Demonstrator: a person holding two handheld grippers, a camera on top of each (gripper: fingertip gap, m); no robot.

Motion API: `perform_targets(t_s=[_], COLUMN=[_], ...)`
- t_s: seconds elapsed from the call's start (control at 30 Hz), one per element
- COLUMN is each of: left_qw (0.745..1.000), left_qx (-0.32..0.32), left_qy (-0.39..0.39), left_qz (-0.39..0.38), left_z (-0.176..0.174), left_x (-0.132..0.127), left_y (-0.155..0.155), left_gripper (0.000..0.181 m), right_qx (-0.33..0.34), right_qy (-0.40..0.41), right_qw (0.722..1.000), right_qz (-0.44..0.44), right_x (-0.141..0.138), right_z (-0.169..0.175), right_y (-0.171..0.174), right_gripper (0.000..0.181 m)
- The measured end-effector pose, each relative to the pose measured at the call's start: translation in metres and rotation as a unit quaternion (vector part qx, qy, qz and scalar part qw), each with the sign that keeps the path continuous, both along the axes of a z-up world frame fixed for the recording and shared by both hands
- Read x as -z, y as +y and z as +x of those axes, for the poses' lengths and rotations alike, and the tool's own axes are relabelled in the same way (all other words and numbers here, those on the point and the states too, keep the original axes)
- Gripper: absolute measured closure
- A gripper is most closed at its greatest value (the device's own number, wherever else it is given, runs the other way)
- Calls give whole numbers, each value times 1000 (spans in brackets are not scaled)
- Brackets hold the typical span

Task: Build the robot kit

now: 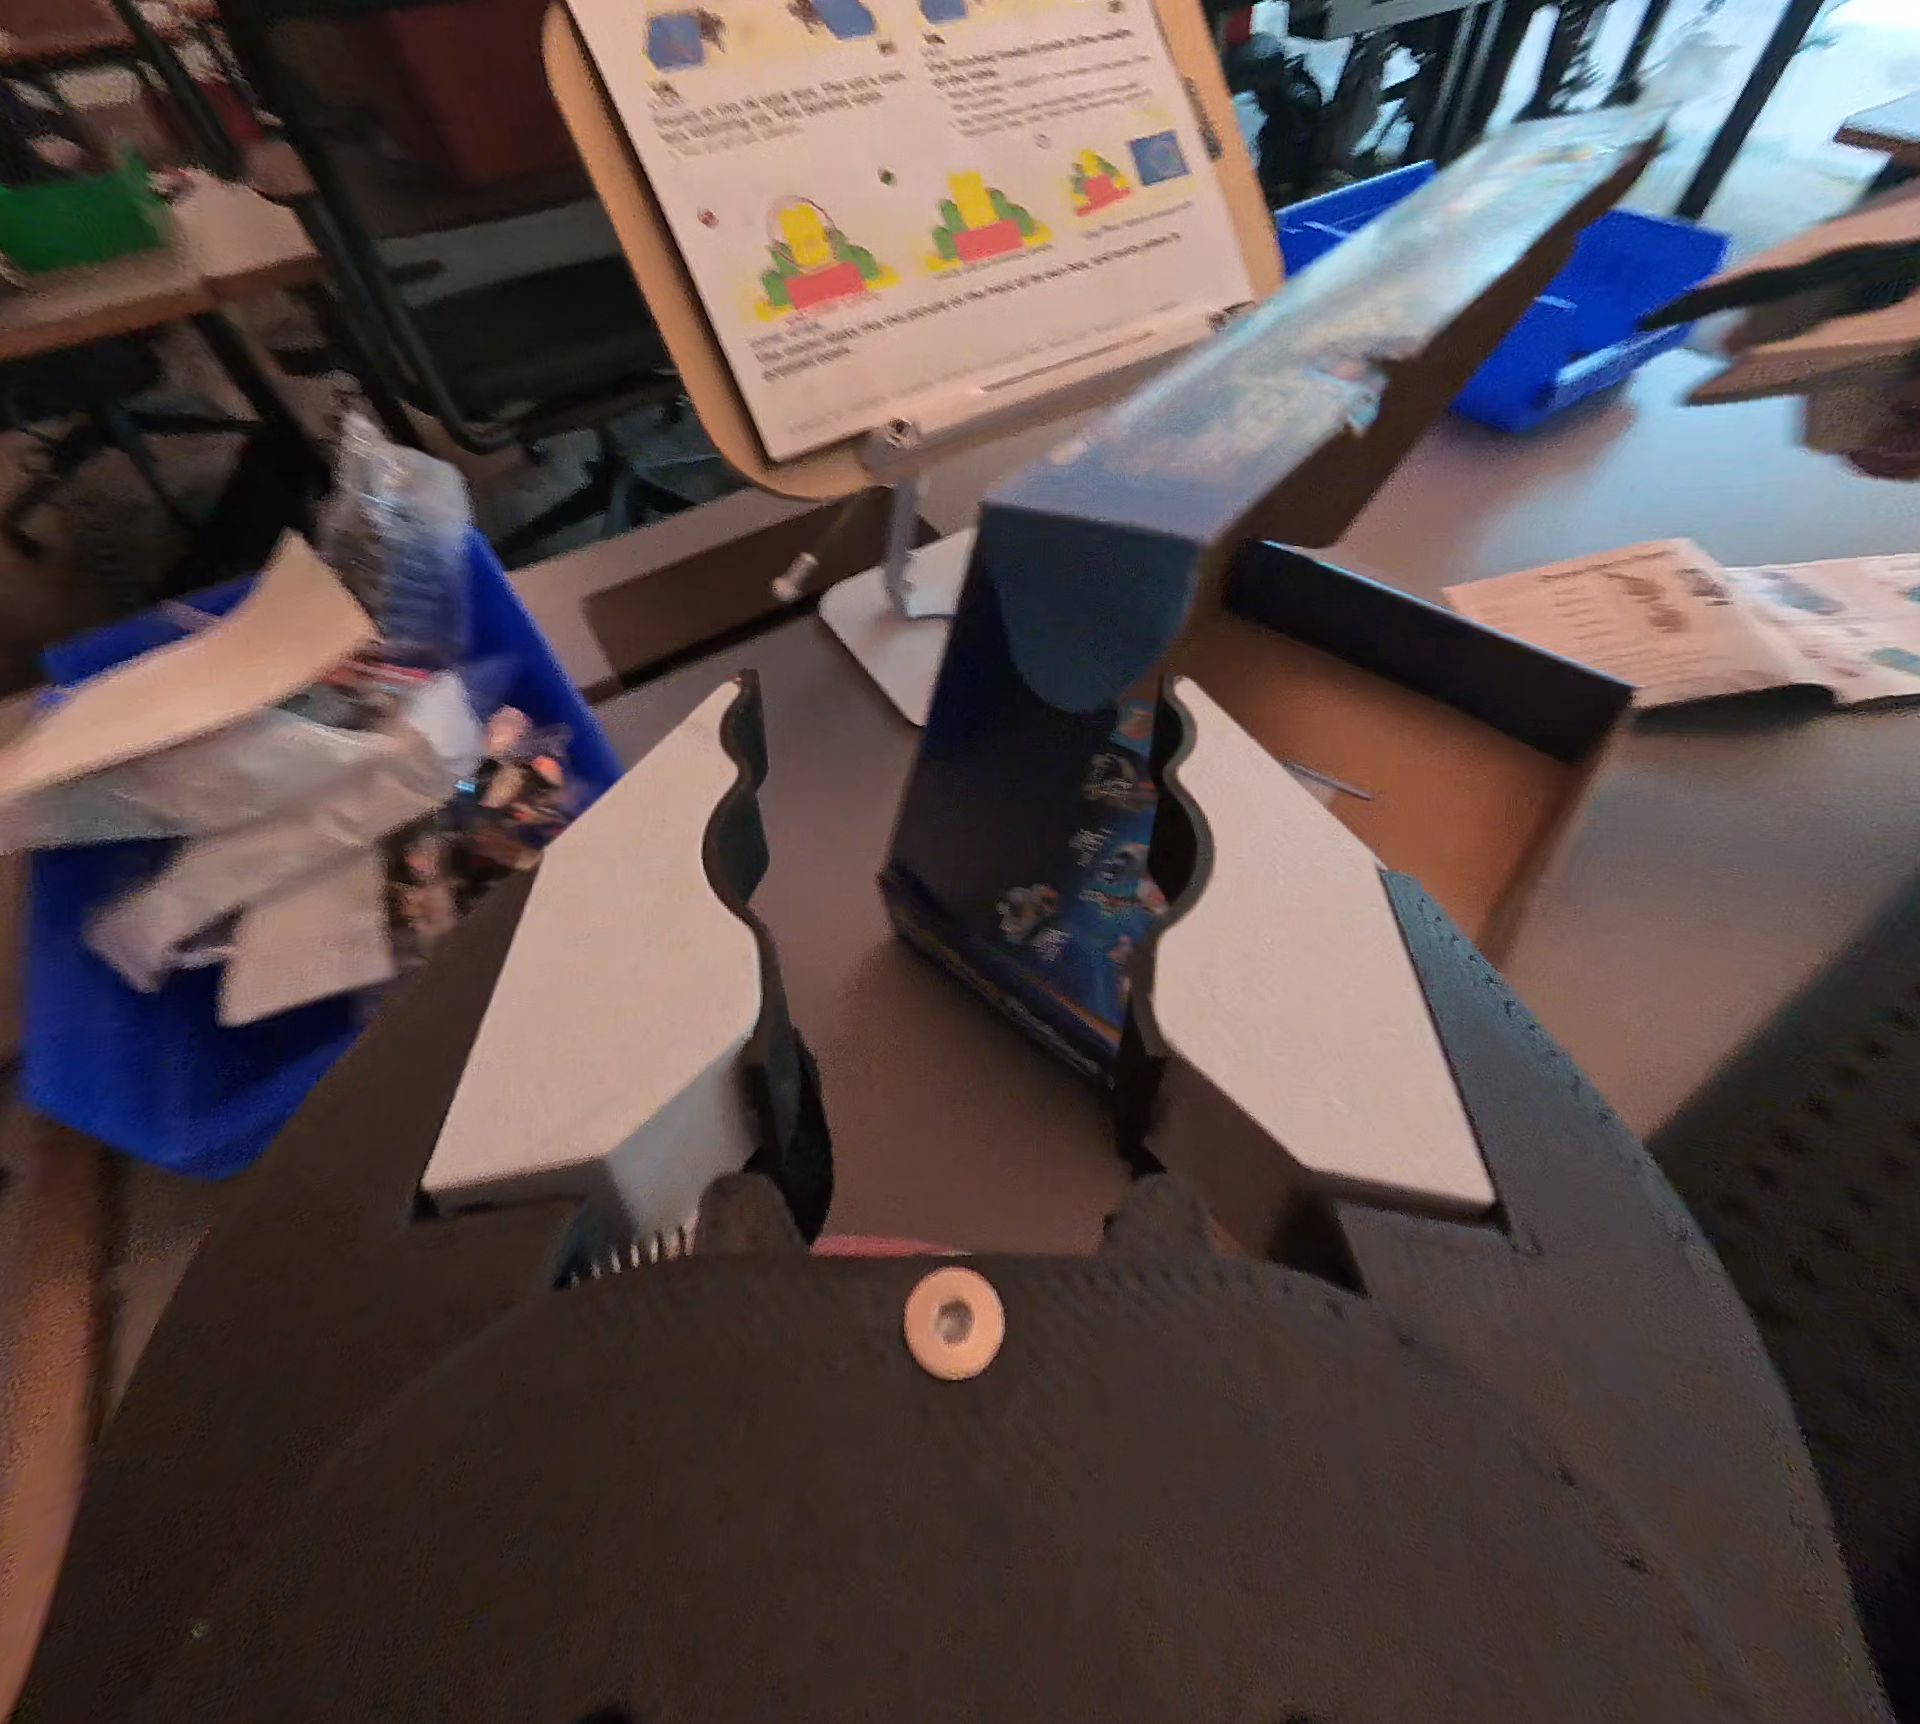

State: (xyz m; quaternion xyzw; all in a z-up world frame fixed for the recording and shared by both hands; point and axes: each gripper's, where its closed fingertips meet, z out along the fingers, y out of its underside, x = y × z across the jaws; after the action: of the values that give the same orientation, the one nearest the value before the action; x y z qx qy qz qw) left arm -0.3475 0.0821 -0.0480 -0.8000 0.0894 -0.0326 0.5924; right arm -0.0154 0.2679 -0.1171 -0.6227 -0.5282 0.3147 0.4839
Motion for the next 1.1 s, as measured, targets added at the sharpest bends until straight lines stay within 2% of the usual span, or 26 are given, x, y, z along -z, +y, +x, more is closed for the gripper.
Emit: perform_targets(t_s=[0.1, 0.23, 0.27, 0.37, 0.43, 0.53, 0.73, 0.87, 0.97, 1.03, 1.1], left_qw=[999, 996, 996, 997, 997, 997, 997, 995, 990, 990, 990], left_qx=[28, 37, 33, 9, -1, -9, -6, 24, 38, 27, 9], left_qy=[-31, 5, 18, 19, 26, 24, 39, 38, 38, 37, 58], left_qz=[-33, -84, -83, -75, -78, -74, -65, -94, -134, -136, -126], left_z=[18, 37, 40, 35, 31, 32, 46, 60, 62, 57, 51], left_x=[35, 76, 79, 76, 76, 75, 96, 128, 148, 149, 146], left_y=[5, 25, 31, 44, 47, 49, 26, 5, -17, -33, -50], left_gripper=[112, 122, 129, 136, 143, 142, 145, 144, 142, 128, 118], right_qx=[-24, -36, -39, -21, -3, 21, 20, -14, -64, -69, -63], right_qy=[-13, -38, -42, -55, -58, -58, -68, -146, -209, -219, -204], right_qw=[999, 998, 998, 998, 997, 997, 997, 989, 976, 973, 975], right_qz=[-23, -35, -31, -21, -44, -55, -18, 18, 16, 27, 55], right_x=[7, 25, 26, 25, 22, 23, 47, 83, 105, 107, 98], right_z=[-33, -64, -69, -75, -75, -76, -59, -40, -18, 0, 16], right_y=[16, 23, 19, 19, 20, 18, -3, -22, -44, -47, -46], right_gripper=[132, 138, 143, 155, 165, 166, 168, 167, 157, 150, 132])
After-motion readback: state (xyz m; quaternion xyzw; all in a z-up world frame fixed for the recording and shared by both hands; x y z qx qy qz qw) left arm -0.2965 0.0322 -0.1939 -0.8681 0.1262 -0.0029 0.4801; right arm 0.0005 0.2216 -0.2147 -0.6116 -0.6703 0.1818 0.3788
